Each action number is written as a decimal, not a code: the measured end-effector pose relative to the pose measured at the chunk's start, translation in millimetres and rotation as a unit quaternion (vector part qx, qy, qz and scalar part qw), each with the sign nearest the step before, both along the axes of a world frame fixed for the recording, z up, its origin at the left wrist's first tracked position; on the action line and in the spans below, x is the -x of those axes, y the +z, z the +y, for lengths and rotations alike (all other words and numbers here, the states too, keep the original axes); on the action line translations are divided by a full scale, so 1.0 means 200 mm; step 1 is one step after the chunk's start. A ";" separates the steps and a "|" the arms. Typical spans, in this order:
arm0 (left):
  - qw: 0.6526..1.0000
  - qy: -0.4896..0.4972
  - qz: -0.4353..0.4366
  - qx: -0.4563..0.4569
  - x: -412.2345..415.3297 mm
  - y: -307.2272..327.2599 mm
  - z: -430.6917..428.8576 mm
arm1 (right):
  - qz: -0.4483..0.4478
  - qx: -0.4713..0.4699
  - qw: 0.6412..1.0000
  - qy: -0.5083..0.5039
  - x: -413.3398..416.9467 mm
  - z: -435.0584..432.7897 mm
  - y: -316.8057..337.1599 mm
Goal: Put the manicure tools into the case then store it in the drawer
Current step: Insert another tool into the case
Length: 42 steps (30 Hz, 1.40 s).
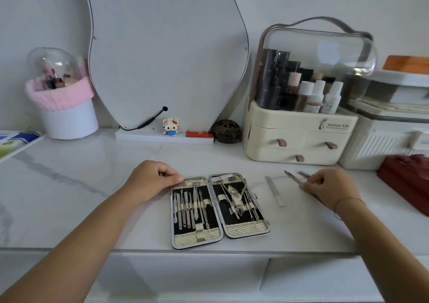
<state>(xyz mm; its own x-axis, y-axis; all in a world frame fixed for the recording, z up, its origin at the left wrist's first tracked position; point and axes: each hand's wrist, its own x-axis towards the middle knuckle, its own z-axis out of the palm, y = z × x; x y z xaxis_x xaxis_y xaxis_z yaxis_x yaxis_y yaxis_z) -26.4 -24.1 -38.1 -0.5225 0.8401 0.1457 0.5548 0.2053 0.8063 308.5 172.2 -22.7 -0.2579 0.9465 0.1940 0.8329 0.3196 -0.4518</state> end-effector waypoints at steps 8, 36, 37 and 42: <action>1.000 0.003 0.000 0.003 -0.01 0.01 -0.01 | -0.025 0.075 0.997 0.003 0.02 0.02 0.04; 1.000 0.007 0.008 0.004 0.02 -0.03 0.02 | 0.201 0.369 0.838 0.348 0.90 -0.30 0.16; 1.000 0.008 0.010 0.003 0.03 -0.03 0.02 | 0.190 0.364 0.842 0.350 0.91 -0.30 0.16; 1.000 0.006 0.016 0.004 0.02 -0.03 0.02 | 0.175 0.362 0.845 0.352 0.93 -0.28 0.16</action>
